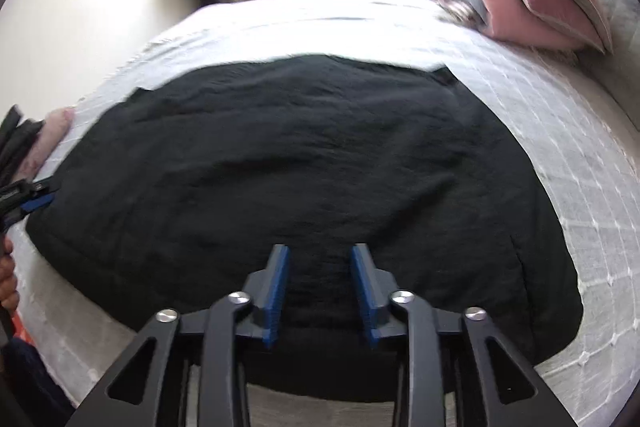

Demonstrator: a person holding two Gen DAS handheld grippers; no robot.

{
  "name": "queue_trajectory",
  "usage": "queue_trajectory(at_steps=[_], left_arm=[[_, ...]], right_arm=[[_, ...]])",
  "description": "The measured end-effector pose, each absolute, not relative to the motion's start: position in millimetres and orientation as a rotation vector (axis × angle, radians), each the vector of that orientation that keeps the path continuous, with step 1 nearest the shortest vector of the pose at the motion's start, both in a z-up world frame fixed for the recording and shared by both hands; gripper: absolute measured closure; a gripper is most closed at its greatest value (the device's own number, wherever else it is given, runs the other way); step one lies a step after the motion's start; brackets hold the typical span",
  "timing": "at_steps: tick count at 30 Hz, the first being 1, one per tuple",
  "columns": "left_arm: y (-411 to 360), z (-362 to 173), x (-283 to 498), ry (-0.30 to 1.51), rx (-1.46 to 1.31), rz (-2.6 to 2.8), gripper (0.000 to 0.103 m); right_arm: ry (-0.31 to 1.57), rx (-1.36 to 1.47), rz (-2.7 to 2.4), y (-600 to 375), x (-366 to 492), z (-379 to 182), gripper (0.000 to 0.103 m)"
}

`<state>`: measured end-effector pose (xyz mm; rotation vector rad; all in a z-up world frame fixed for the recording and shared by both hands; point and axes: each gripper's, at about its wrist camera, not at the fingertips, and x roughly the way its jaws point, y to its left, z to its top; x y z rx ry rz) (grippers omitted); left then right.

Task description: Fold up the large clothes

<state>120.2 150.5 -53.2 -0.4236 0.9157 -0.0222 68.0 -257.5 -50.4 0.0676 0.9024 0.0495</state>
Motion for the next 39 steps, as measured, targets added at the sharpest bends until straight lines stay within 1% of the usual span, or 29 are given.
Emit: queue_trajectory(at_steps=[3, 5, 8, 11, 12, 13, 15, 18, 21, 24, 26, 28, 30, 31, 36, 39], left_arm=[[172.4, -52.1, 124.0, 0.895, -0.538, -0.024, 0.044], [171.5, -42.6, 130.6, 0.887, -0.527, -0.058, 0.044], [146.2, -27.6, 147.0, 0.894, -0.473, -0.164, 0.043], [98.2, -19.0, 166.8, 0.913, -0.36, -0.248, 0.043], [80.2, -18.5, 174.3, 0.921, -0.308, -0.273, 0.043], [67.4, -18.0, 181.6, 0.927, -0.268, -0.287, 0.043], [43.5, -23.5, 200.0, 0.933, -0.187, -0.308, 0.043], [37.2, -35.7, 226.3, 0.953, -0.15, -0.31, 0.043], [60.8, -47.6, 254.4, 0.967, -0.218, -0.259, 0.043], [95.0, -64.1, 277.3, 0.984, -0.309, -0.235, 0.043], [119.5, -69.1, 284.1, 0.964, -0.376, -0.211, 0.043], [138.6, -71.3, 288.5, 0.945, -0.444, -0.207, 0.043], [151.6, -73.6, 289.3, 0.936, -0.484, -0.199, 0.043], [155.0, -74.0, 289.3, 0.932, -0.486, -0.19, 0.043], [171.1, -74.4, 285.1, 0.922, -0.49, -0.13, 0.043], [181.8, -76.3, 281.6, 0.92, -0.53, -0.115, 0.043]], right_arm=[[0.898, 0.169, 0.001, -294.9, 72.3, -47.6, 0.063], [0.881, 0.236, -0.001, -312.2, 77.4, -41.6, 0.063], [0.858, 0.291, 0.002, -311.7, 93.3, -35.8, 0.063], [0.859, 0.233, 0.078, -269.9, 118.2, -31.1, 0.062], [0.857, 0.183, 0.113, -244.7, 128.0, -28.5, 0.059], [0.856, 0.144, 0.143, -226.5, 137.7, -27.8, 0.052], [0.851, 0.065, 0.198, -190.8, 157.0, -26.1, 0.047], [0.842, -0.009, 0.248, -157.0, 182.8, -27.8, 0.045], [0.875, -0.022, 0.222, -153.5, 213.3, -44.6, 0.045], [0.923, 0.065, 0.2, -172.9, 240.0, -63.2, 0.045], [0.923, 0.144, 0.187, -198.5, 247.0, -62.4, 0.045], [0.918, 0.147, 0.126, -218.3, 250.5, -60.8, 0.045], [0.93, 0.133, 0.025, -243.9, 254.3, -65.6, 0.044], [0.937, 0.169, 0.008, -262.6, 255.4, -70.2, 0.043], [0.934, 0.31, -0.108, -340.4, 243.4, -77.3, 0.043], [0.942, 0.339, -0.224, -369.8, 233.2, -79.3, 0.043]])
